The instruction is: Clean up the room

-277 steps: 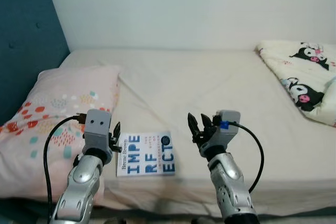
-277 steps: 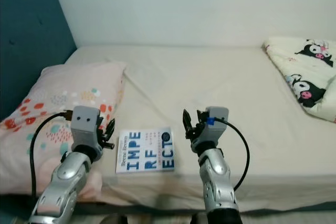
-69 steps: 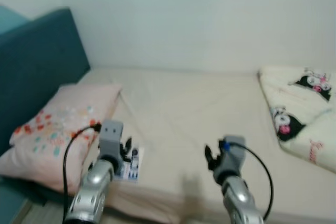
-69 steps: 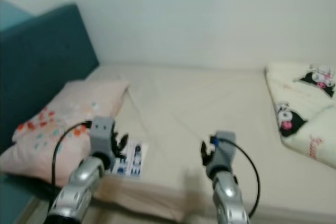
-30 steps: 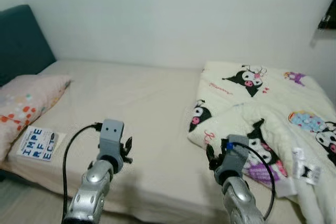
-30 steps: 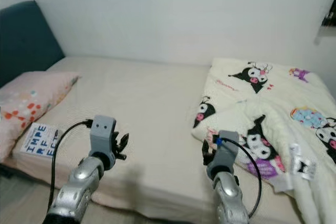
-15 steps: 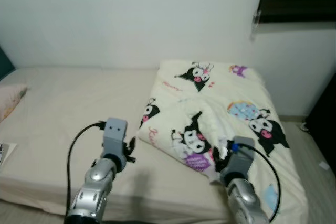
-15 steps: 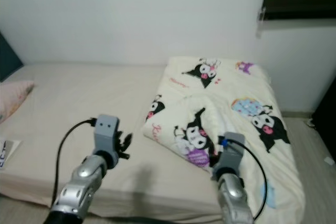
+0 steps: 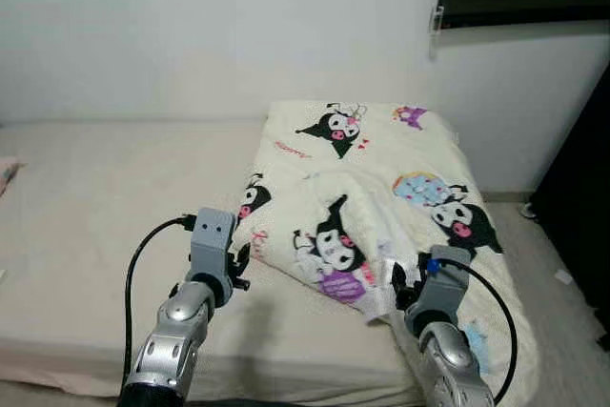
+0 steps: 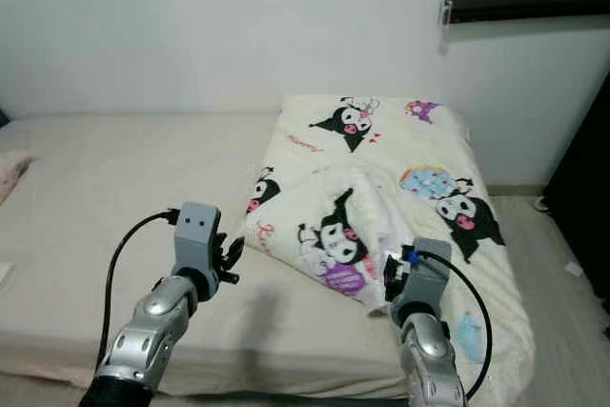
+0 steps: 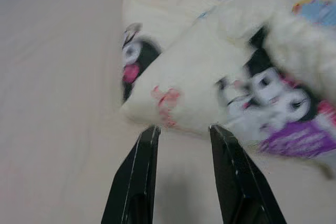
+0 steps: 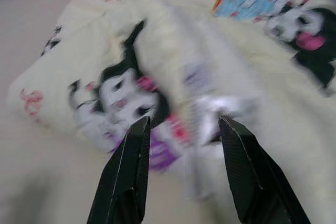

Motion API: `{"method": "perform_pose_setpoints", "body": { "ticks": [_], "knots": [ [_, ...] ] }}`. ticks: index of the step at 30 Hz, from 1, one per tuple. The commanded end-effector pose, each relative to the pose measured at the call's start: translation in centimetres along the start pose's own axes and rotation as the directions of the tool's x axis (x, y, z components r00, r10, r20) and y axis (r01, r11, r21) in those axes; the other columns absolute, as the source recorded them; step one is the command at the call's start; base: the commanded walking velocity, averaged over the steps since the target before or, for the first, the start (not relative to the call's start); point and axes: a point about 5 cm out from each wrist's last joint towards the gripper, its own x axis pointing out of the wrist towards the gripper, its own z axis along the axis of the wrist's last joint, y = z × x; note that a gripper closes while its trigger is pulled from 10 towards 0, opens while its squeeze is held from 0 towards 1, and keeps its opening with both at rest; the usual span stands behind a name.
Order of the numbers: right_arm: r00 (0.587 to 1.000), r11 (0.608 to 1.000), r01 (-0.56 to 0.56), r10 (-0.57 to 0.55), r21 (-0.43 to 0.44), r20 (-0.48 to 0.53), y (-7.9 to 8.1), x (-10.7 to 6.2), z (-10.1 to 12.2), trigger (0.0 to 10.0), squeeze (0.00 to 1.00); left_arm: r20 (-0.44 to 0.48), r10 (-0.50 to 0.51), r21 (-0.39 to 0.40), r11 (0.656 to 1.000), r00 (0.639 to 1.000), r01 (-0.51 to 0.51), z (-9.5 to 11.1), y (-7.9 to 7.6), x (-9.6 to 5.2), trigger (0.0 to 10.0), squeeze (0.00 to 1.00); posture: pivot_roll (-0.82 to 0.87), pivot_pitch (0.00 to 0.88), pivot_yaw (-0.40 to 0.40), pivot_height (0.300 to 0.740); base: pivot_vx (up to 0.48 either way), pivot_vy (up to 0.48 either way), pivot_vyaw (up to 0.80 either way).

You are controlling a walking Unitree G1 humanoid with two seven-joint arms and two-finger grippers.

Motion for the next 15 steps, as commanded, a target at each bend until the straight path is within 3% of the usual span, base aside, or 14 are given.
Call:
{"method": "perform_pose_setpoints", "body": {
  "ticks": [1,15],
  "knots": [
    [1.0,1.0,0.0,0.0,0.009,0.008,0.1,0.0,0.1,10.0,0.0,0.001,0.02,0.005,1.0,1.0,-0.02,-0.3,0.5,-0.1,10.0,0.0,0.05,0.016,0.056,0.74,0.0,0.0,0.0],
    [0.991,0.994,0.11,-0.109,-0.018,0.083,-1.5,0.3,1.4,10.0,0.0,0.026,0.015,-0.011,1.0,1.0,-0.015,-0.3,0.2,-0.5,10.0,0.0,0.05,0.0,0.052,0.74,0.0,0.0,0.0]
  ]
}}
